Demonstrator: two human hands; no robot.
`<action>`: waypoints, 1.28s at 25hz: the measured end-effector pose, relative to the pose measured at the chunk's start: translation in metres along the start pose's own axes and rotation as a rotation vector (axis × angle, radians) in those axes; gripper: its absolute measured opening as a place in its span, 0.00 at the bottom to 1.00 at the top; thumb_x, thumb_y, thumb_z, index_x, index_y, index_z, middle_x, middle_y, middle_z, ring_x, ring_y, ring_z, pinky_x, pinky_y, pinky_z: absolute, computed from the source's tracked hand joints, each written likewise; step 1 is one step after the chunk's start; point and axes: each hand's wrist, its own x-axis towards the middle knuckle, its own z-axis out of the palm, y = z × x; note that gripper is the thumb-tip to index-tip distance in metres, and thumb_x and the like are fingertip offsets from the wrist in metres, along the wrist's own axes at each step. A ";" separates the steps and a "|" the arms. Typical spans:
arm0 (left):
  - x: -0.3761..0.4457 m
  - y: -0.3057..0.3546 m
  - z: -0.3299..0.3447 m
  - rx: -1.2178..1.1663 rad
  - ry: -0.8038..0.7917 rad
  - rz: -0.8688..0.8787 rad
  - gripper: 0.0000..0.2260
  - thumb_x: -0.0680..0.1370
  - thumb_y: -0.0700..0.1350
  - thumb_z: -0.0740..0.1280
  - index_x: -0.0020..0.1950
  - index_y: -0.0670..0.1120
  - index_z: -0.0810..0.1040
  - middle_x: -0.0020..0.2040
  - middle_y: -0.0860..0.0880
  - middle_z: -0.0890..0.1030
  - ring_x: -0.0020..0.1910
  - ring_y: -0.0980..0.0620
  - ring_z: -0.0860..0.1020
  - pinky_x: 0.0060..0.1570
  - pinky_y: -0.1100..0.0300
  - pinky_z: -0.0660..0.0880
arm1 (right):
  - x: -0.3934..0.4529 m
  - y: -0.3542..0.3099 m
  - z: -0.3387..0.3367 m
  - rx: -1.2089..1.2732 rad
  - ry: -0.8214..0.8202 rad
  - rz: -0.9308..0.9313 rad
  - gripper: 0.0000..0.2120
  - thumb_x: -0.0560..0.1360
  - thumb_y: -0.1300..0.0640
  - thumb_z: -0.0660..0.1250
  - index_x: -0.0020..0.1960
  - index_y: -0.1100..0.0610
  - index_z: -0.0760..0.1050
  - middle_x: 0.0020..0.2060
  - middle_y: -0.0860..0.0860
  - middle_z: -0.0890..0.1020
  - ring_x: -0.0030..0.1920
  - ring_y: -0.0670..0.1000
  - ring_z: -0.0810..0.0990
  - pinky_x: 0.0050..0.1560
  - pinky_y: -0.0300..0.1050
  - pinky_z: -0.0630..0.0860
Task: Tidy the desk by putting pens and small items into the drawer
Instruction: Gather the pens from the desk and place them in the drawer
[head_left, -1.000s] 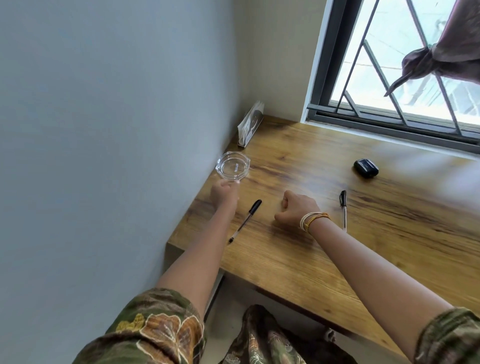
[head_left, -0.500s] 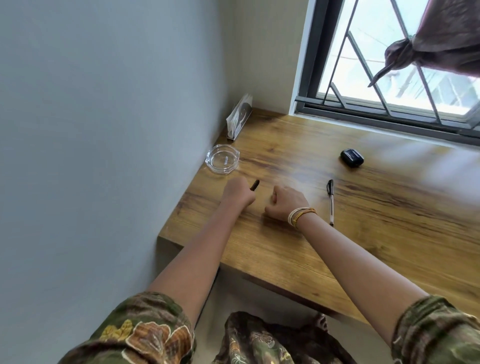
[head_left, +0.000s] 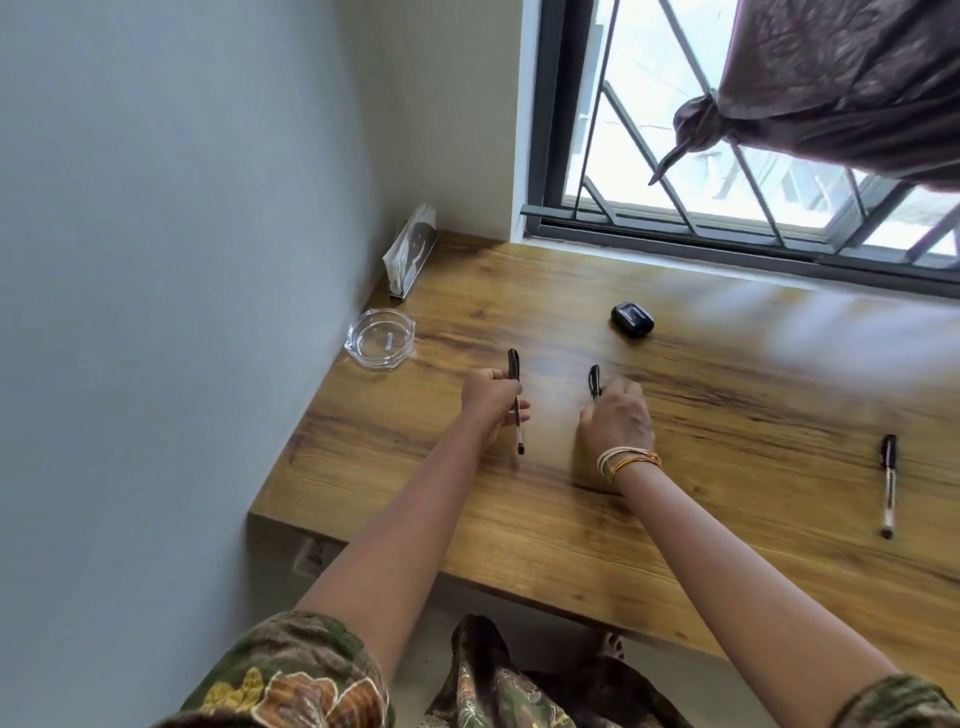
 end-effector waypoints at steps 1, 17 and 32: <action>0.000 0.001 0.005 -0.011 -0.011 0.008 0.07 0.78 0.33 0.65 0.56 0.37 0.73 0.44 0.38 0.77 0.35 0.48 0.79 0.34 0.55 0.81 | 0.000 0.004 0.001 0.034 0.006 -0.017 0.14 0.74 0.56 0.66 0.56 0.64 0.74 0.53 0.60 0.76 0.53 0.60 0.77 0.51 0.52 0.76; -0.008 -0.005 0.035 -0.170 -0.202 0.050 0.04 0.75 0.34 0.70 0.44 0.42 0.77 0.38 0.43 0.80 0.28 0.55 0.80 0.28 0.61 0.79 | -0.014 -0.003 -0.001 0.916 -0.124 0.119 0.08 0.69 0.59 0.73 0.39 0.45 0.82 0.38 0.52 0.86 0.42 0.52 0.86 0.48 0.56 0.82; -0.034 -0.021 0.124 -0.094 -0.279 0.008 0.09 0.70 0.34 0.75 0.45 0.40 0.77 0.43 0.39 0.83 0.37 0.45 0.83 0.40 0.54 0.83 | -0.022 0.123 -0.056 0.370 0.292 0.244 0.08 0.71 0.64 0.66 0.44 0.57 0.83 0.41 0.54 0.84 0.45 0.54 0.81 0.47 0.43 0.76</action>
